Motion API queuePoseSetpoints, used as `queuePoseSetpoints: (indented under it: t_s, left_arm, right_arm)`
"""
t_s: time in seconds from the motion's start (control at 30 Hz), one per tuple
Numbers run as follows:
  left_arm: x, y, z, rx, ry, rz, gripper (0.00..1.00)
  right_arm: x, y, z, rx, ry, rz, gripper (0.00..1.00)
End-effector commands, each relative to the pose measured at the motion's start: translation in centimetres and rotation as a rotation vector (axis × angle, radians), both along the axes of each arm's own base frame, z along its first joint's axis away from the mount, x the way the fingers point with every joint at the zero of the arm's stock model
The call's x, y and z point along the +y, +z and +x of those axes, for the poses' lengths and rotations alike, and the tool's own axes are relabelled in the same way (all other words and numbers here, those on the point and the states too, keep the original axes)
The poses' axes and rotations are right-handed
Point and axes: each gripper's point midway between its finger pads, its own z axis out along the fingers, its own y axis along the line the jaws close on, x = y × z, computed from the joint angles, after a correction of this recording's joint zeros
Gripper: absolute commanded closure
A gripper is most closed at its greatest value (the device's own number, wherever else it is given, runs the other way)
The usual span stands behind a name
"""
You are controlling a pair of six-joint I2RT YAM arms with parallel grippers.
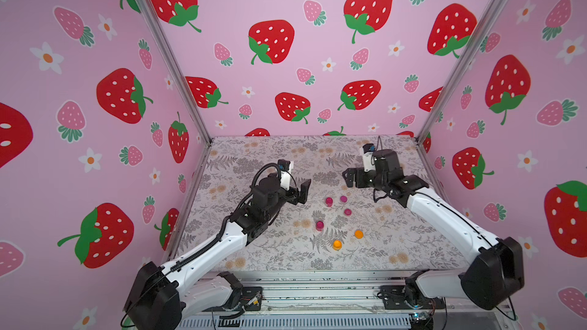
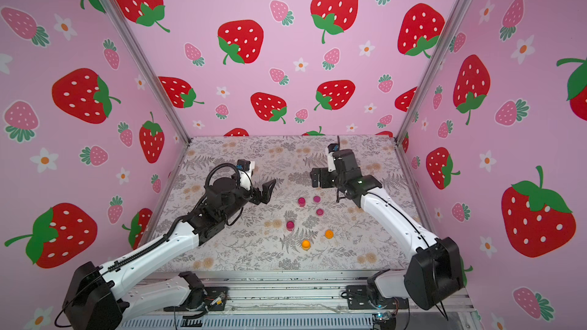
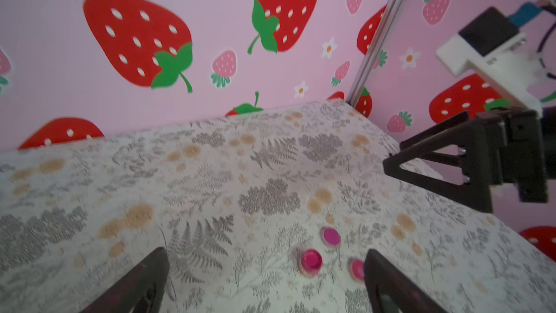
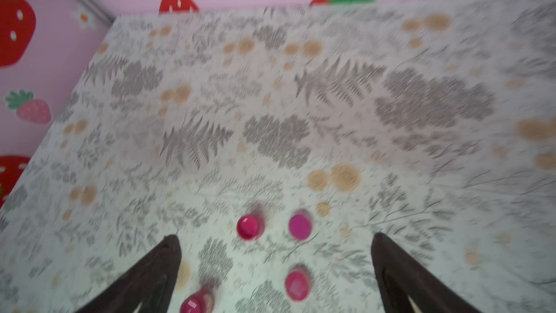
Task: Close the paint jar lid
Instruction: Pick up the paint jar from the center of the board.
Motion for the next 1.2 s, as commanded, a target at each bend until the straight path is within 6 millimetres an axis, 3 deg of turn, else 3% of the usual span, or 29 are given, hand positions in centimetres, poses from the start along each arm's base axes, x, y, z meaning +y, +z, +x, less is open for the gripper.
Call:
queuePoseSetpoints:
  t_s: [0.0, 0.2, 0.5, 0.77, 1.17]
  left_arm:
    - [0.4, -2.2, -2.6, 0.059, -0.033, -0.108, 0.01]
    - [1.4, -4.0, -5.0, 0.024, -0.068, -0.159, 0.01]
    - [2.5, -5.1, -5.3, 0.024, -0.036, -0.15, 0.01]
    - [2.5, -5.0, -5.5, 0.018, -0.049, -0.153, 0.01]
    - [2.5, -5.4, -5.8, 0.026, -0.071, -0.165, 0.01]
  right_arm:
    - [0.1, -4.1, -4.7, 0.266, 0.008, -0.089, 0.0]
    - [3.3, -7.2, -5.0, 0.365, 0.053, -0.193, 0.05]
    - [5.9, -10.9, -2.5, 0.418, 0.046, -0.27, 0.21]
    - [6.0, -13.7, -0.6, 0.429, 0.009, -0.344, 0.4]
    - [5.3, -15.6, 0.3, 0.43, -0.012, -0.418, 0.47]
